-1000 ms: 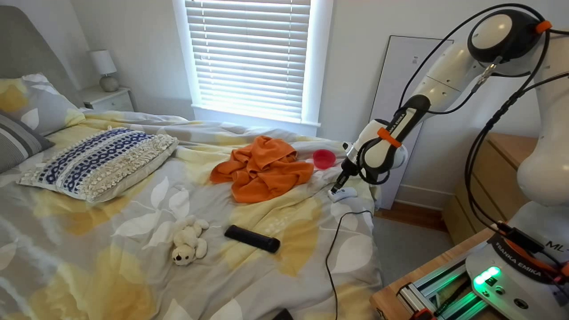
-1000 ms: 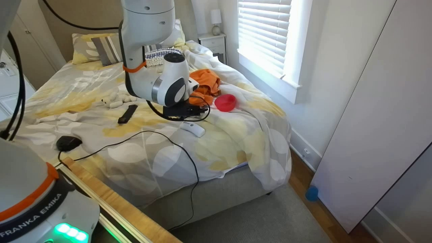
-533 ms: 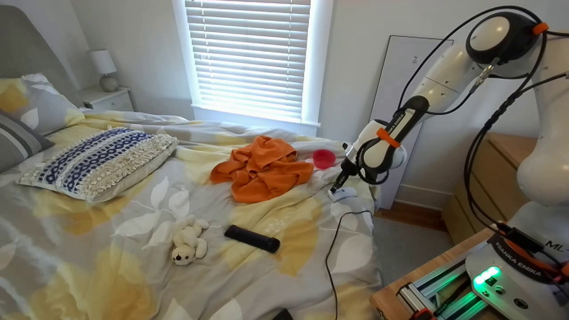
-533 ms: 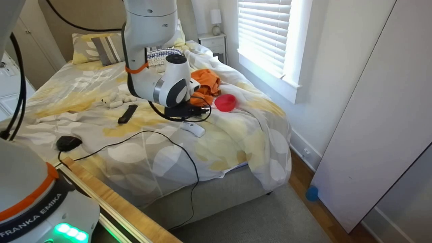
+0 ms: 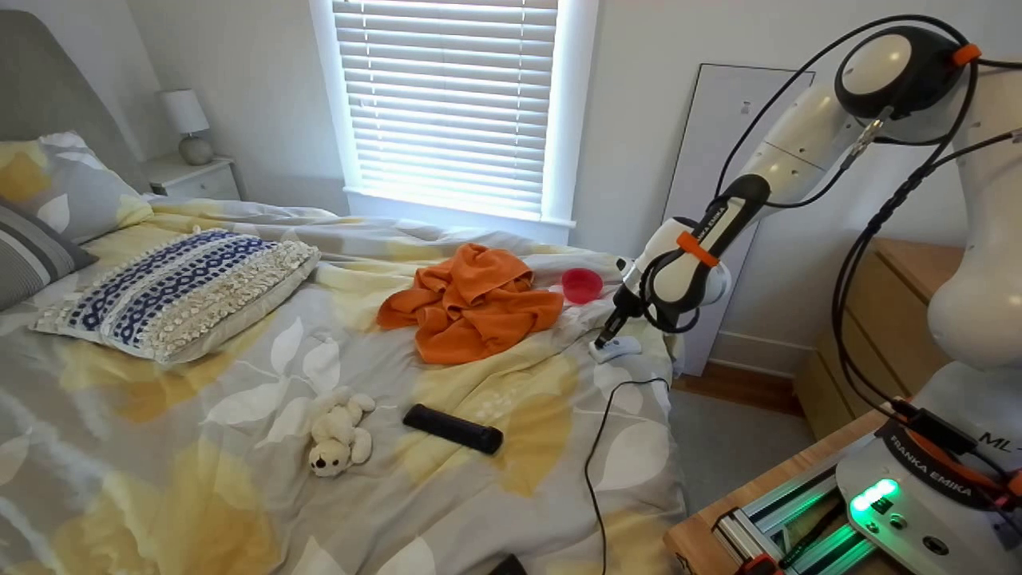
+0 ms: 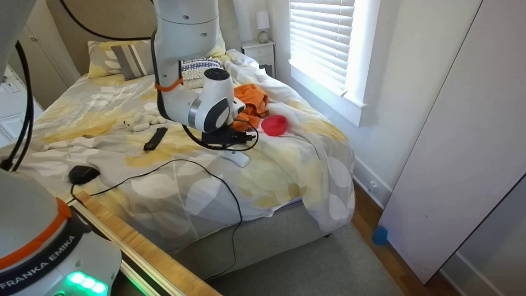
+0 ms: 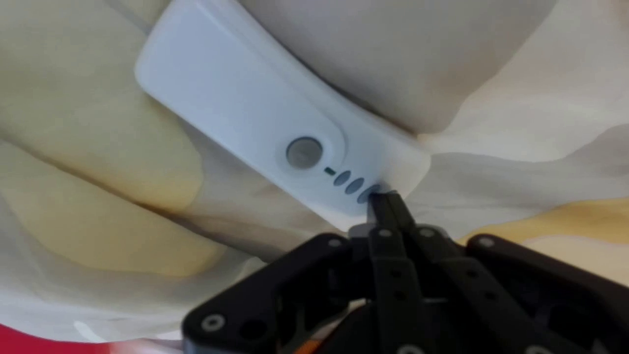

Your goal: Press the top button on the white remote

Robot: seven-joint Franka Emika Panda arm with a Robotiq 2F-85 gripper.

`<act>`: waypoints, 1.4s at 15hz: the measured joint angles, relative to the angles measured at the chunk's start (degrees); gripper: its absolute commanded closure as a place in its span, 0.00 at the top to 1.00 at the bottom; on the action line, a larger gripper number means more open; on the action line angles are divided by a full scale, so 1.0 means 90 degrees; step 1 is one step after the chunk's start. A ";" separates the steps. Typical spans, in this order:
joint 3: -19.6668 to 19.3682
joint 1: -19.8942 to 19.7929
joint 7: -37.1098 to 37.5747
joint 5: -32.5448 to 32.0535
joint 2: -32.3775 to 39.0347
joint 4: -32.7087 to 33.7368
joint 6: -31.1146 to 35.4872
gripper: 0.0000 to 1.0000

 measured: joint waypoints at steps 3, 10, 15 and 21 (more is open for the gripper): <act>0.0007 -0.0026 -0.0010 0.0000 0.0042 0.0025 0.0000 0.00; 0.0055 -0.0088 -0.0031 0.0000 0.0174 0.0117 -0.0004 0.00; 0.0125 -0.0140 -0.0097 0.0000 0.0363 0.0290 -0.0188 0.00; 0.0139 -0.0126 -0.0105 0.0000 0.0465 0.0506 -0.0561 0.00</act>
